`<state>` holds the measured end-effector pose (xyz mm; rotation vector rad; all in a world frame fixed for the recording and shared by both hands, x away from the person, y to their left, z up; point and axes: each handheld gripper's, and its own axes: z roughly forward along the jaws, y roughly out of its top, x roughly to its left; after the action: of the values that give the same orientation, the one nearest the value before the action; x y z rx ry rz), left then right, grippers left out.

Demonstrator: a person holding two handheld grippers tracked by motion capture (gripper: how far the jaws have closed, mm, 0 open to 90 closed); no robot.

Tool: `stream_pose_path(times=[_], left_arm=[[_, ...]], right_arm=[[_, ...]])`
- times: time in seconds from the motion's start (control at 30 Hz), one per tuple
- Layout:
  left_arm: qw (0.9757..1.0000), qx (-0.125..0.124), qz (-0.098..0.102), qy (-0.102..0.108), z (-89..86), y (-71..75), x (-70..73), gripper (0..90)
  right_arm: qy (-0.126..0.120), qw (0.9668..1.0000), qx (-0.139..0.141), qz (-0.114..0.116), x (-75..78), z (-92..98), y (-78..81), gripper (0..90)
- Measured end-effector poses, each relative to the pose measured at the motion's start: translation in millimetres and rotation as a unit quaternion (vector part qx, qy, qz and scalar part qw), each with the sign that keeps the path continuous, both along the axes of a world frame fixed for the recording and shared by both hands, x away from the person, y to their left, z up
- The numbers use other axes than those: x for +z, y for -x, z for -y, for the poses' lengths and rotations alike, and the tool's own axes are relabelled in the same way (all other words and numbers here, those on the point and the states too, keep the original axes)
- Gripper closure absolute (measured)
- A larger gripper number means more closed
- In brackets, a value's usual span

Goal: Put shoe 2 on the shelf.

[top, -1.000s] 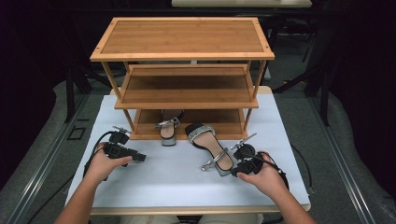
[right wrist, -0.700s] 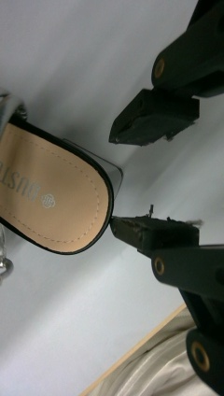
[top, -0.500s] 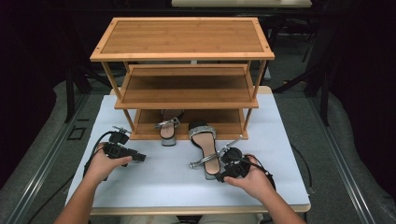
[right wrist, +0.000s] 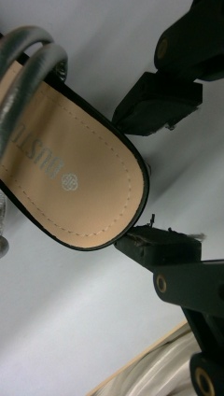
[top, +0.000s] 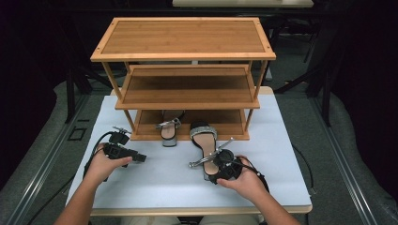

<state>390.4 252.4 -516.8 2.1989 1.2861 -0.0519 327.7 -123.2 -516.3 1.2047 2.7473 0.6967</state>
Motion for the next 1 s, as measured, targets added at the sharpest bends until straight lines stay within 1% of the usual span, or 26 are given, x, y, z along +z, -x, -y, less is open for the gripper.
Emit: stream_pose_path(times=[0.07, 0.1, 0.13, 0.17, 0.2, 0.23, 0.33, 0.43, 0.47, 0.5, 0.53, 0.57, 0.6, 0.63, 0.67, 0.77, 0.83, 0.87, 1.0], left_arm=[[1.0, 0.0, 0.0, 0.0, 0.1, 0.1, 0.3, 44.1], [1.0, -0.001, 0.0, 0.001, 0.0, 0.1, 0.6, 44.1], [1.0, 0.0, 0.001, 0.001, 0.0, 0.1, 0.6, 44.2], [1.0, 0.0, 0.0, 0.001, -0.1, 0.2, 0.7, 44.2], [1.0, 0.0, 0.0, 0.002, -0.2, 0.2, 0.7, 44.1], [1.0, 0.0, 0.0, 0.001, -0.3, 0.1, 0.8, 44.1], [1.0, 0.001, 0.001, 0.001, -0.4, 0.0, 0.5, 44.2], [1.0, 0.001, -0.001, 0.001, -0.3, -0.6, -0.4, 44.2], [1.0, 0.001, -0.002, 0.0, -0.2, -0.8, -0.8, 44.2], [1.0, 0.001, -0.003, 0.0, 0.0, -0.7, -1.1, 44.1], [1.0, -0.002, -0.004, -0.001, -0.1, -0.9, -1.2, 44.2], [1.0, -0.002, -0.004, -0.001, -0.1, -0.9, -1.2, 44.1], [1.0, -0.001, -0.004, 0.0, -0.1, -0.9, -1.2, 44.2], [1.0, 0.001, -0.003, 0.002, -0.1, -0.9, -1.2, 44.1], [1.0, 0.001, -0.002, 0.002, -0.3, -1.0, -1.2, 44.2], [1.0, 0.003, -0.002, 0.003, -0.9, -1.2, -1.5, 44.2], [1.0, 0.001, -0.002, 0.002, -1.2, -1.4, -1.8, 44.1], [1.0, 0.001, -0.002, 0.002, -1.1, -1.5, -1.9, 44.1], [1.0, 0.001, -0.005, 0.002, -0.9, -2.5, -2.5, 44.2]], right_arm=[[-0.02, 0.9997, -0.016, -0.002, 7.4, 1.0, -4.2, 42.6], [-0.02, 0.9997, -0.016, -0.002, 7.4, 1.0, -4.2, 42.6], [-0.026, 0.9992, -0.03, 0.002, 12.9, 1.0, -8.1, 43.5], [-0.026, 0.9992, -0.03, 0.002, 12.9, 1.0, -8.1, 43.5], [-0.037, 0.9988, -0.033, 0.006, 15.8, 1.0, -13.6, 44.7], [-0.037, 0.9988, -0.033, 0.006, 15.8, 1.0, -13.6, 44.7], [-0.034, 0.9983, -0.045, 0.016, 18.8, 0.1, -22.6, 45.5], [-0.053, 0.9968, -0.059, 0.014, 21.8, -1.4, -32.7, 45.7], [-0.052, 0.9967, -0.061, 0.013, 21.3, -3.4, -36.4, 46.1], [-0.045, 0.9968, -0.065, 0.012, 20.2, -6.2, -39.3, 46.3], [-0.038, 0.9969, -0.066, 0.02, 17.6, -9.4, -42.6, 46.8], [-0.027, 0.9966, -0.074, 0.026, 14.7, -13.0, -45.9, 46.9], [-0.023, 0.9966, -0.074, 0.028, 13.2, -14.2, -48.1, 46.9], [-0.024, 0.9964, -0.075, 0.033, 12.0, -15.7, -51.0, 46.9], [-0.03, 0.9959, -0.08, 0.031, 11.9, -17.4, -53.3, 46.9], [-0.04, 0.9946, -0.088, 0.037, 14.8, -19.3, -61.0, 47.4], [-0.037, 0.9947, -0.086, 0.042, 15.7, -20.4, -65.0, 47.5], [-0.034, 0.9944, -0.089, 0.045, 15.9, -20.9, -67.1, 47.6], [-0.039, 0.9939, -0.092, 0.045, 13.8, -20.4, -75.3, 49.2]])
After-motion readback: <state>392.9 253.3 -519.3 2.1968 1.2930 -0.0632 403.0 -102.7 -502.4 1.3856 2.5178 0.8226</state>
